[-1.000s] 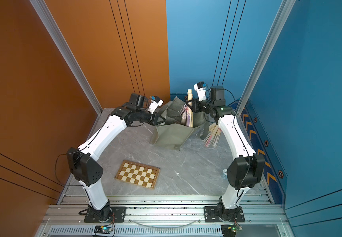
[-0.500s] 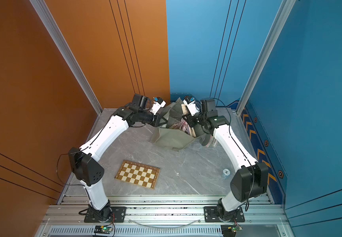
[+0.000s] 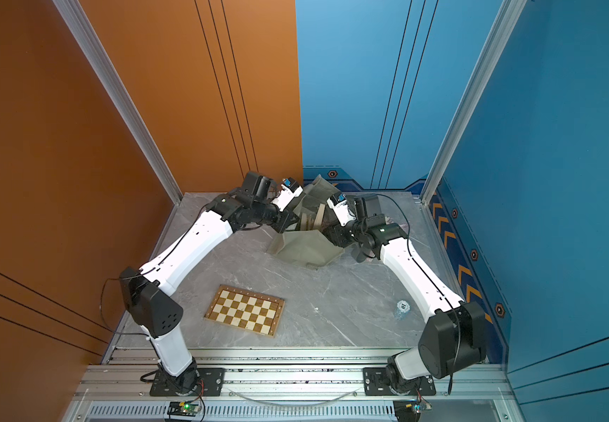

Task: Take out the folding fans from the tote bags
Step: Place the folding fan in the canvas bag.

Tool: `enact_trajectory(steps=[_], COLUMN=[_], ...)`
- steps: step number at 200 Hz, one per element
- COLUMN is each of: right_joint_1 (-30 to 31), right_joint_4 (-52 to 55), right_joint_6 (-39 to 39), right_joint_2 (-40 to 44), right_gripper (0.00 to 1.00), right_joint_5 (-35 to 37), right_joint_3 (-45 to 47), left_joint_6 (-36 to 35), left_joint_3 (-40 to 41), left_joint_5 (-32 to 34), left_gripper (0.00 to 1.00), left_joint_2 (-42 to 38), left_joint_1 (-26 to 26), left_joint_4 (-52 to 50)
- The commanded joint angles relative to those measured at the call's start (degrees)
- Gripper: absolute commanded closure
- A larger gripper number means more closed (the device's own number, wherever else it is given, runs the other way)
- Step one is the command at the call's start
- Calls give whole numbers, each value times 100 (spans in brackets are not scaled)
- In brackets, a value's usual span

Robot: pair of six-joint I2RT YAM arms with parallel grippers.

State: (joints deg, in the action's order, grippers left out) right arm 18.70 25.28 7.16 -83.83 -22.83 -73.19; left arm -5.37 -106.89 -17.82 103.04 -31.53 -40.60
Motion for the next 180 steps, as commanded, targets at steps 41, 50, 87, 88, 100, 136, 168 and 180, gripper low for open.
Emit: enact_trajectory(steps=[41, 50, 87, 88, 100, 136, 168, 180], right_joint_1=[424, 424, 424, 424, 395, -202, -287, -270], right_joint_4=[697, 714, 1267, 1264, 1116, -356, -1095, -1176], right_joint_6=[-107, -23, 251, 247, 149, -926, -1701, -1932], right_joint_2=[161, 393, 718, 719, 809, 667, -310, -747], right_gripper=[55, 56, 54, 54, 47, 42, 39, 38], right_joint_5=[-736, -757, -430, -405, 73, -109, -112, -29], right_joint_3=[997, 1151, 1460, 1467, 1523, 1412, 576, 174], left_joint_6=[735, 1025, 1352, 1349, 1168, 828, 812, 800], left_joint_3=[1071, 1357, 2091, 2101, 2148, 2253, 2275, 2248], left_joint_5=[336, 332, 514, 502, 307, 285, 345, 349], left_gripper=[100, 100, 100, 100, 100, 100, 100, 100], left_joint_2=[-512, -600, -825, -828, -821, -834, -865, -849], left_joint_1=[-5, 23, 43, 42, 25, -193, -253, -273], left_joint_4=[1584, 2054, 3575, 3589, 3638, 3504, 3480, 3456])
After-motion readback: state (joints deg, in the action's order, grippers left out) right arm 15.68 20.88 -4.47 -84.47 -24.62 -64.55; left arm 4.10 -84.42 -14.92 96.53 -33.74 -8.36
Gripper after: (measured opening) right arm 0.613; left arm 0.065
